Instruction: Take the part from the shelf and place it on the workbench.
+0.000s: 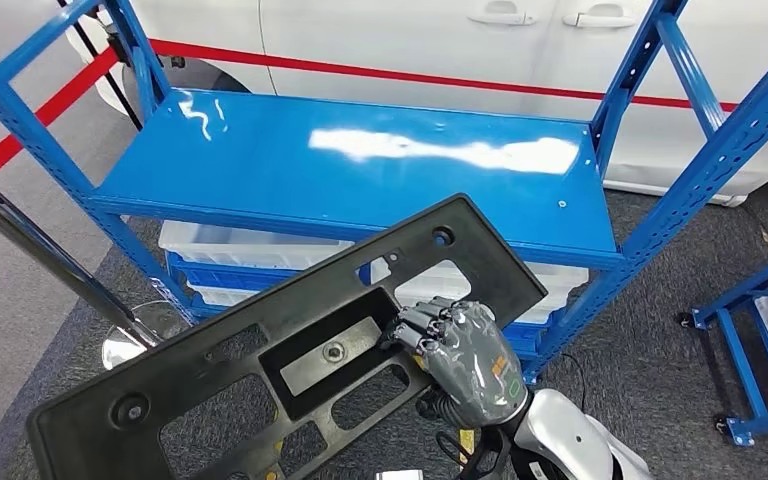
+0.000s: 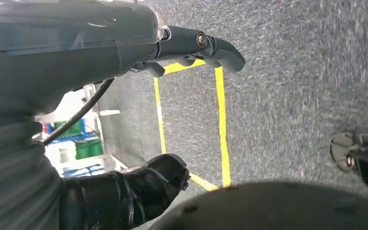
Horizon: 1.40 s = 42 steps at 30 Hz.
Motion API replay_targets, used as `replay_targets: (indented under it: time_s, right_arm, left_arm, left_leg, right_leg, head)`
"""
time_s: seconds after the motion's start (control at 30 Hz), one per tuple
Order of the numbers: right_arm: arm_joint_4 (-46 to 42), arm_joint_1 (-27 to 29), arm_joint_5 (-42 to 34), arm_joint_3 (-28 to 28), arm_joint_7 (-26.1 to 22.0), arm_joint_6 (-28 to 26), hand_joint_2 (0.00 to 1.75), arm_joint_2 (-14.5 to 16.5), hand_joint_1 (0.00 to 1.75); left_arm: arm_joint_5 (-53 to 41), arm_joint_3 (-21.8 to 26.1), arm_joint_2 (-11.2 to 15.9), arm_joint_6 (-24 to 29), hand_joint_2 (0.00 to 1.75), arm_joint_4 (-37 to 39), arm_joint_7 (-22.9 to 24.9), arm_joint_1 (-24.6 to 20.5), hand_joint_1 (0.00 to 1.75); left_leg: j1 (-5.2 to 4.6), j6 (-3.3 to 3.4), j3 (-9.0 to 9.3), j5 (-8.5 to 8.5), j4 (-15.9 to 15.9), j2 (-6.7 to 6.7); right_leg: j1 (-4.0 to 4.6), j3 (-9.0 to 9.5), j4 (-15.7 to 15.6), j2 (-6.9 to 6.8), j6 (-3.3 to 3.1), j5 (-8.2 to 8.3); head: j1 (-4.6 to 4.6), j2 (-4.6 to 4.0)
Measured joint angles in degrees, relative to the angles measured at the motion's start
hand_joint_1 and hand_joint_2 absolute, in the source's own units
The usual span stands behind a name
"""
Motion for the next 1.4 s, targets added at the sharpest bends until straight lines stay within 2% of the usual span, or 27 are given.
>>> replay_targets:
  time_s: [0.07, 0.13, 0.17, 0.2, 0.23, 0.27, 0.33, 0.4, 0.5, 0.57, 0.63, 0.67, 0.7, 0.73, 0.77, 0.8, 0.87, 0.93, 1.0, 1.03, 1.1, 1.17, 1.2, 1.23, 1.3, 1.33, 1.4]
  right_arm:
    - [-0.11, 0.2, -0.52, 0.08, 0.79, 0.13, 1.75, -0.64, 1.75]
    - [-0.14, 0.47, -0.79, 0.08, 1.49, 0.3, 1.75, -1.13, 1.75]
    - [-0.13, 0.66, -0.83, 0.08, 1.73, 0.38, 1.75, -1.34, 1.75]
    - [-0.13, 0.84, -0.84, 0.08, 1.86, 0.44, 1.75, -1.54, 1.75]
    - [-0.12, 0.98, -0.84, 0.08, 1.93, 0.47, 1.75, -1.71, 1.75]
    - [-0.13, 1.05, -0.84, 0.08, 1.96, 0.49, 1.75, -1.81, 1.75]
    - [-0.15, 1.08, -0.84, 0.08, 2.1, 0.55, 1.75, -1.96, 1.75]
    - [-0.21, 1.17, -0.84, 0.08, 2.54, 0.72, 1.75, -2.03, 1.75]
    - [-0.27, 1.31, -0.78, 0.07, 3.24, 0.97, 1.75, -2.1, 1.75]
    - [-0.27, 1.4, -0.75, 0.06, 3.4, 1.16, 1.75, -2.12, 1.75]
    - [-0.27, 1.47, -0.77, 0.06, 3.45, 1.39, 1.75, -2.13, 1.75]
    - [-0.27, 1.52, -0.8, 0.06, 3.5, 1.55, 1.75, -2.14, 1.75]
    - [-0.27, 1.54, -0.88, 0.06, 3.53, 1.72, 1.75, -2.16, 1.75]
    - [-0.27, 1.56, -1.01, 0.06, 3.57, 1.89, 1.75, -2.21, 1.75]
    - [-0.28, 1.58, -1.17, 0.06, 3.61, 2.01, 1.75, -2.27, 1.75]
    - [-0.32, 1.59, -1.33, 0.06, 3.63, 2.07, 1.75, -2.34, 1.75]
    - [-0.55, 1.53, -1.55, 0.05, 3.72, 2.1, 1.75, -2.45, 1.75]
    - [-0.86, 1.44, -1.65, 0.04, 3.79, 2.13, 1.75, -2.54, 1.75]
    - [-1.02, 1.5, -1.75, 0.04, 3.88, 2.19, 1.75, -2.79, 1.75]
    - [-1.07, 1.55, -1.8, 0.04, 3.94, 2.23, 1.75, -2.95, 1.75]
    - [-1.1, 1.55, -1.87, 0.04, 4.05, 2.35, 1.75, -3.2, 1.75]
    - [-1.12, 1.47, -1.96, 0.04, 4.15, 2.43, 1.75, -3.26, 1.75]
    - [-1.12, 1.47, -2.01, 0.04, 4.19, 2.45, 1.75, -3.3, 1.75]
    - [-1.12, 1.48, -2.07, 0.04, 4.23, 2.49, 1.75, -3.35, 1.75]
    - [-1.12, 1.46, -2.2, 0.04, 4.25, 2.57, 1.75, -3.41, 1.75]
    - [-1.14, 1.39, -2.27, 0.04, 4.27, 2.63, 1.75, -3.42, 1.75]
    - [-1.19, 1.21, -2.34, 0.04, 4.32, 2.73, 1.75, -3.42, 1.75]
  left_arm:
    - [-0.18, 0.0, -0.03, -0.08, 1.75, 0.01, -0.04, -0.1, 0.0]
    - [-0.36, 0.01, -0.04, -0.21, 1.75, 0.01, -0.09, -0.09, 0.0]
    - [-0.39, 0.02, -0.04, -0.26, 1.75, 0.01, -0.11, -0.08, 0.0]
    - [-0.4, 0.02, -0.04, -0.3, 1.75, 0.01, -0.13, -0.06, 0.0]
    - [-0.42, 0.02, -0.05, -0.32, 1.75, 0.01, -0.14, -0.05, 0.0]
    - [-0.42, 0.02, -0.09, -0.32, 1.75, 0.01, -0.15, -0.04, 0.0]
    - [-0.44, 0.02, -0.21, -0.33, 1.75, 0.01, -0.16, -0.09, 0.0]
    - [-0.49, 0.02, -0.32, -0.35, 1.75, 0.01, -0.17, -0.01, 0.0]
    - [-0.63, 0.04, -0.35, -0.44, 1.75, 0.01, -0.14, 0.21, 0.0]
    - [-0.75, 0.05, -0.33, -0.51, 1.75, 0.01, -0.09, 0.2, 0.0]
    - [-0.84, 0.05, -0.31, -0.63, 1.75, 0.01, -0.07, 0.18, 0.0]
    - [-0.86, 0.06, -0.31, -0.74, 1.75, 0.01, -0.07, 0.17, 0.0]
    - [-0.87, 0.07, -0.3, -0.84, 1.75, 0.01, -0.07, 0.15, 0.0]
    - [-0.89, 0.07, -0.3, -0.93, 1.75, 0.01, -0.07, 0.11, 0.0]
    - [-0.9, 0.07, -0.3, -1.01, 1.75, 0.01, -0.07, 0.05, 0.0]
    - [-0.92, 0.07, -0.29, -1.06, 1.75, 0.01, -0.07, -0.01, 0.0]
    - [-0.97, 0.07, -0.28, -1.14, 1.75, 0.01, -0.07, -0.01, 0.0]
    - [-0.99, 0.08, -0.26, -1.17, 1.75, 0.01, -0.07, 0.09, 0.0]
    - [-1.0, 0.11, -0.25, -1.19, 1.75, 0.01, -0.09, -0.01, 0.0]
    - [-1.01, 0.13, -0.25, -1.19, 1.75, 0.01, -0.1, -0.09, 0.0]
    - [-1.02, 0.15, -0.23, -1.19, 1.75, 0.01, -0.14, -0.14, 0.0]
    - [-1.04, 0.21, -0.22, -1.19, 1.75, 0.01, -0.17, -0.09, 0.0]
    - [-1.04, 0.25, -0.21, -1.19, 1.75, 0.01, -0.17, -0.09, 0.0]
    - [-1.04, 0.28, -0.2, -1.19, 1.75, 0.01, -0.17, -0.1, 0.0]
    - [-1.05, 0.33, -0.19, -1.23, 1.75, 0.01, -0.17, -0.15, 0.0]
    - [-1.07, 0.34, -0.2, -1.27, 1.75, 0.01, -0.17, -0.23, 0.0]
    - [-1.13, 0.36, -0.22, -1.33, 1.75, 0.01, -0.17, -0.33, 0.0]
  left_leg:
    - [0.28, 0.72, -1.42, 1.76, -0.5, 0.35]
    - [0.12, 1.19, -3.18, 3.17, -0.37, 0.57]
    - [0.07, 1.18, -4.19, 3.86, -0.14, 0.61]
    - [0.03, 1.13, -5.32, 4.51, 0.22, 0.65]
    - [0.02, 1.04, -6.54, 5.08, 0.71, 0.67]
    - [0.02, 0.92, -7.76, 5.53, 1.32, 0.67]
    - [-0.06, 0.58, -9.7, 6.12, 2.74, 0.73]
    - [-0.14, 0.04, -10.51, 6.69, 3.62, 0.9]
    - [-0.04, -1.05, -10.97, 7.2, 3.76, 1.15]
    - [0.13, -1.78, -12.05, 3.43, 6.22, 0.76]
    - [0.54, -2.35, -13.39, -2.6, 12.48, 0.41]
    - [0.7, -2.54, -13.77, -4.29, 15.95, 0.37]
    - [0.82, -2.66, -13.67, -4.47, 18.36, 0.35]
    - [0.91, -2.7, -12.8, -3.42, 19.12, 0.28]
    - [1.01, -2.64, -10.96, -1.76, 17.81, -0.04]
    - [1.11, -2.48, -8.18, -0.47, 14.62, -1.06]
    - [1.15, -1.97, -2.01, -0.6, 6.18, -4.25]
    - [0.92, -1.57, 0.6, -1.57, 1.67, -5.7]
    - [0.84, -1.05, -0.08, -0.54, 1.04, -4.26]
    - [0.89, -0.57, -0.63, 0.16, 0.78, -3.35]
    - [0.94, 0.44, -2.12, 1.68, 0.41, -1.32]
    - [0.66, 0.84, -3.87, 2.92, 0.59, 0.59]
    - [0.56, 0.84, -4.85, 3.52, 0.81, 1.54]
    - [0.48, 0.78, -5.92, 4.07, 1.12, 2.47]
    - [0.36, 0.54, -8.15, 4.97, 2.05, 4.08]
    - [0.26, 0.35, -9.01, 5.29, 2.6, 4.69]
    - [0.12, -0.16, -9.86, 5.95, 3.4, 5.71]
  right_leg:
    - [0.0, -0.97, 2.66, 0.18, 0.36, -4.49]
    - [-0.03, -2.12, 9.13, 0.26, 0.56, -10.44]
    - [-0.03, -2.38, 12.5, 0.26, 0.69, -11.57]
    - [-0.03, -2.15, 14.83, 0.27, 0.79, -11.16]
    - [-0.04, -1.1, 15.41, 0.26, 0.84, -9.56]
    - [-0.04, 0.97, 13.93, 0.25, 0.81, -7.72]
    - [0.09, 6.92, 6.5, 0.13, 0.49, -7.32]
    - [0.39, 10.66, 0.45, -0.05, -0.13, -9.43]
    - [0.41, 10.26, -1.0, 0.31, -1.31, -8.83]
    - [0.08, 8.79, -1.23, 0.73, -2.1, -7.21]
    - [-0.05, 7.0, -1.09, 1.38, -2.37, -5.72]
    - [-0.06, 6.03, -0.89, 1.77, -2.29, -5.01]
    - [-0.09, 5.07, -0.65, 2.16, -2.15, -4.37]
    - [-0.12, 4.07, -0.36, 2.58, -1.98, -3.75]
    - [-0.18, 3.04, -0.06, 3.06, -1.76, -3.16]
    - [-0.27, 2.18, 0.22, 3.54, -1.51, -2.61]
    - [-0.36, 0.96, 0.55, 4.58, -0.84, -1.49]
    - [-0.52, 0.5, 0.17, 5.7, 0.01, -0.12]
    - [-0.61, 0.03, -0.45, 6.34, 0.82, 0.89]
    - [-0.58, -0.46, 0.02, 5.51, 1.05, -0.02]
    - [-0.56, -1.86, 4.18, 2.48, 1.29, -5.41]
    - [-0.62, -3.1, 11.38, 0.83, 1.79, -10.65]
    - [-0.67, -3.26, 14.49, 0.65, 2.04, -11.06]
    - [-0.7, -2.78, 16.3, 0.56, 2.24, -9.9]
    - [-0.65, 0.95, 14.49, -0.14, 2.32, -6.18]
    - [-0.48, 4.39, 10.72, -1.25, 2.14, -5.99]
    - [0.1, 10.68, 2.13, -3.35, 1.33, -8.47]
  head:
    - [0.1, 0.0]
    - [0.14, 0.0]
    - [0.14, 0.0]
    - [0.13, 0.0]
    - [0.13, 0.0]
    - [0.13, 0.0]
    - [0.11, 0.0]
    - [0.13, 0.0]
    - [0.19, 0.0]
    - [0.17, 0.0]
    - [0.15, 0.0]
    - [0.14, 0.0]
    - [0.14, 0.0]
    - [0.13, 0.0]
    - [0.13, 0.0]
    - [0.13, 0.0]
    - [0.13, 0.0]
    - [0.14, 0.0]
    - [0.15, 0.0]
    - [0.23, 0.0]
    - [0.34, 0.0]
    - [0.35, 0.0]
    - [0.36, 0.0]
    - [0.35, 0.0]
    - [0.34, 0.0]
    - [0.34, 0.0]
    - [0.3, 0.0]
